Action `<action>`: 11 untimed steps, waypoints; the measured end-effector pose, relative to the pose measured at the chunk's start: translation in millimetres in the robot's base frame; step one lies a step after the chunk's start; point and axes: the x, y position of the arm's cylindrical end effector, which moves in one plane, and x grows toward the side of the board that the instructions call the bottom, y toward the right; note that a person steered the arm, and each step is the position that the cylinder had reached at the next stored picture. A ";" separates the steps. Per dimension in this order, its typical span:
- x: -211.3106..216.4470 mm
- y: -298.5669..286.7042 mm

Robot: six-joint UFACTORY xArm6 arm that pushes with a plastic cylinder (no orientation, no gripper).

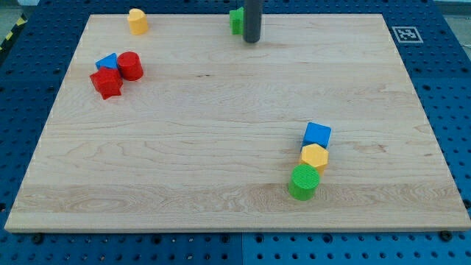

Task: Move yellow heart towards left side

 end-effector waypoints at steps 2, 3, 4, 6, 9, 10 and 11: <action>-51.6 -74.5; -53.1 -64.6; -53.1 -46.6; -53.2 -104.4; -53.2 -202.7; -53.3 -207.6; -53.3 -213.4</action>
